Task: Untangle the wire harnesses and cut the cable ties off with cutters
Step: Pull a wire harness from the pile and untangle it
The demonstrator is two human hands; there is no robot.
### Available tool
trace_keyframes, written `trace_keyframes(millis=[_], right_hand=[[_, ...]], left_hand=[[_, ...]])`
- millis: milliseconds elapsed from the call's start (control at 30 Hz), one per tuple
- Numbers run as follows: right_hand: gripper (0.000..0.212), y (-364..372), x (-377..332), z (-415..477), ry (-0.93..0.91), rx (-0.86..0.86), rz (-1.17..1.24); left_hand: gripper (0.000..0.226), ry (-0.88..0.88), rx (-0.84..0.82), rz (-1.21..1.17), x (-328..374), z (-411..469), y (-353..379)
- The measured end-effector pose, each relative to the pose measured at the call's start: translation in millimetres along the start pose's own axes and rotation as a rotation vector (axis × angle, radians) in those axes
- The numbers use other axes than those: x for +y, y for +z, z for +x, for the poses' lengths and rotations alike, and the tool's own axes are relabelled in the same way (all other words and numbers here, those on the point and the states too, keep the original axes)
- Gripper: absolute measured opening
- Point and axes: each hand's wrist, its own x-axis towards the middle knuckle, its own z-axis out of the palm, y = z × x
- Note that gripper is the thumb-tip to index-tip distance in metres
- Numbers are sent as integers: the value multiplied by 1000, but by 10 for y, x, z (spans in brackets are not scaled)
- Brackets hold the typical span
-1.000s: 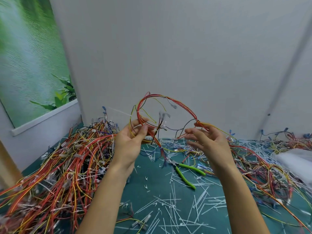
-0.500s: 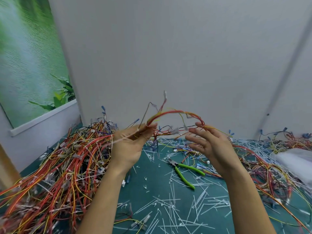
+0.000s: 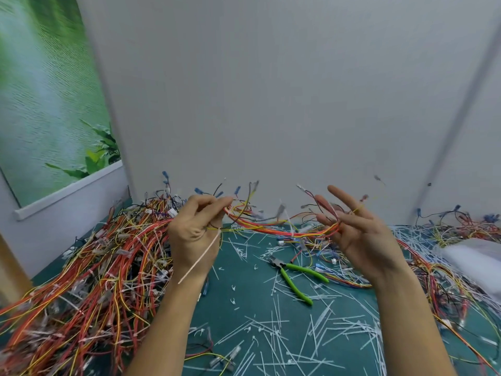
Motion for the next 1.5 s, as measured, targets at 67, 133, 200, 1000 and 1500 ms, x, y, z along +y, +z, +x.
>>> trace_keyframes(millis=[67, 133, 200, 1000, 1500], right_hand=[[53, 8, 6, 2, -61, 8, -37], [51, 26, 14, 2, -113, 30, -31], [50, 56, 24, 1, -155, 57, -33], [22, 261, 293, 65, -445, 405, -366], [38, 252, 294, 59, -448, 272, -471]], left_hand=[[22, -44, 67, -22, 6, -28, 8], [19, -150, 97, -78, 18, -13, 14], [26, -312, 65, -159, 29, -5, 34], [48, 74, -341, 47, 144, -15, 63], [52, 280, -461, 147, 120, -203, 270]])
